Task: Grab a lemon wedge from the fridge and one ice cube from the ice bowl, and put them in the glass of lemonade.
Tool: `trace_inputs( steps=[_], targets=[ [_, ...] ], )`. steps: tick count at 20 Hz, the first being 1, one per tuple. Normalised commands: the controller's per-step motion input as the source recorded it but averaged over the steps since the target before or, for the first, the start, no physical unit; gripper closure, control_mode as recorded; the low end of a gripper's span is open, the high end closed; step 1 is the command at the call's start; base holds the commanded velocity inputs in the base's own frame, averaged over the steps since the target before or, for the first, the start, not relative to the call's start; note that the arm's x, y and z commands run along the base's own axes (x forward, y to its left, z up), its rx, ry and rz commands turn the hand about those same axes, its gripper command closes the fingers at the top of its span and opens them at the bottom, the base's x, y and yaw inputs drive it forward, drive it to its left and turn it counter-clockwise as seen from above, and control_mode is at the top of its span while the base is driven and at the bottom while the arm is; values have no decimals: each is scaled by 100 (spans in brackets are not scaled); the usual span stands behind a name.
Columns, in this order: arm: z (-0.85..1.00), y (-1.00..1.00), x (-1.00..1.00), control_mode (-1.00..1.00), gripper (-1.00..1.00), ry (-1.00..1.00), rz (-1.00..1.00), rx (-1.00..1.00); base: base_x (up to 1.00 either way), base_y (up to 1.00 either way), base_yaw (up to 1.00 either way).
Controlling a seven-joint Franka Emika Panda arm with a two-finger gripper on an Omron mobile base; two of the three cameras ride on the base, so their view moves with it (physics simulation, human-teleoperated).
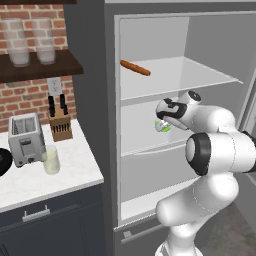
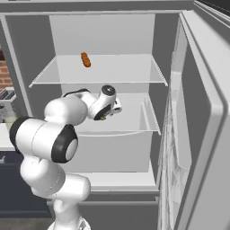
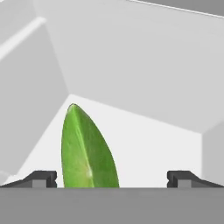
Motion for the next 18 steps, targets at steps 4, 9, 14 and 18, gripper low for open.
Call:
trace_inputs(
  steps=[4, 9, 14, 18],
  targets=[
    [-35, 0, 0, -100, -100, 5, 0, 0, 0, 0, 0],
    [-26, 0, 0, -100, -100, 0, 0, 0, 0, 0, 0],
    [-1, 7, -2, -100, -100, 0, 0, 0, 0, 0, 0],
    [-15, 27, -21, -100, -100, 0, 5, 0, 0, 0, 0]
  ],
)
